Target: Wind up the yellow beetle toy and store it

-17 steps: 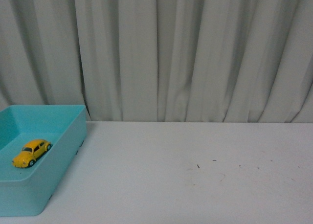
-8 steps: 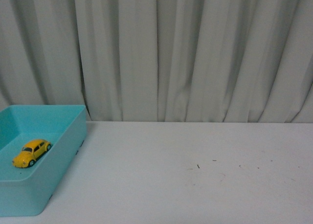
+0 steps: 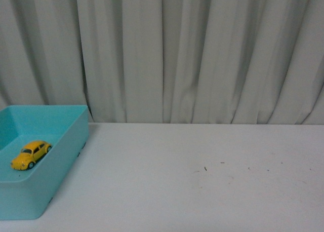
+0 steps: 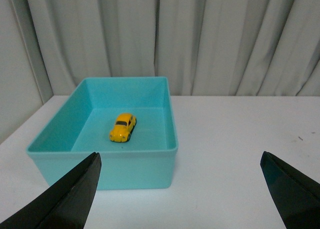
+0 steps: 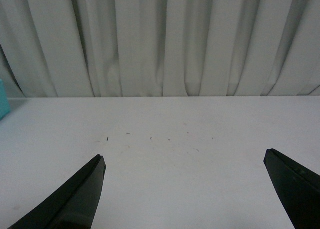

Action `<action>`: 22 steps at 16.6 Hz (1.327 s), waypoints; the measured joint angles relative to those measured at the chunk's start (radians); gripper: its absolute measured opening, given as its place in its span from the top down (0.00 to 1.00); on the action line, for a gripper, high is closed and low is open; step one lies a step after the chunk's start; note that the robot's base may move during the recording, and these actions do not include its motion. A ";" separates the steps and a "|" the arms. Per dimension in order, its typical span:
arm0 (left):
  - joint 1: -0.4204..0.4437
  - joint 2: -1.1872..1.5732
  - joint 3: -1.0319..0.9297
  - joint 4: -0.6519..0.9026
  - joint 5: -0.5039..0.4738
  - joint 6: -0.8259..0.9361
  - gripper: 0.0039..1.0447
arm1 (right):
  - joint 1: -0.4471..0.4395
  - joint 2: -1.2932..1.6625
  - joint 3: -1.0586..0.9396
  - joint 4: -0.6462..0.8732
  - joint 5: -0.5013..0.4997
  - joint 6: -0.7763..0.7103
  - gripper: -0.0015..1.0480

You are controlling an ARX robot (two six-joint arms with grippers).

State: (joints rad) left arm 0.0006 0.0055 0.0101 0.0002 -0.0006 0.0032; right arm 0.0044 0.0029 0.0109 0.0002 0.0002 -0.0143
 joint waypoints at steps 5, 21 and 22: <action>0.000 0.000 0.000 -0.005 -0.001 -0.001 0.06 | 0.000 0.000 0.000 -0.004 0.000 0.002 0.06; 0.000 0.000 0.000 -0.005 0.000 0.000 0.06 | 0.000 0.000 0.000 -0.006 0.000 0.004 0.06; 0.000 0.000 0.000 -0.005 0.000 0.000 0.06 | 0.000 0.000 0.000 -0.005 0.000 0.004 0.06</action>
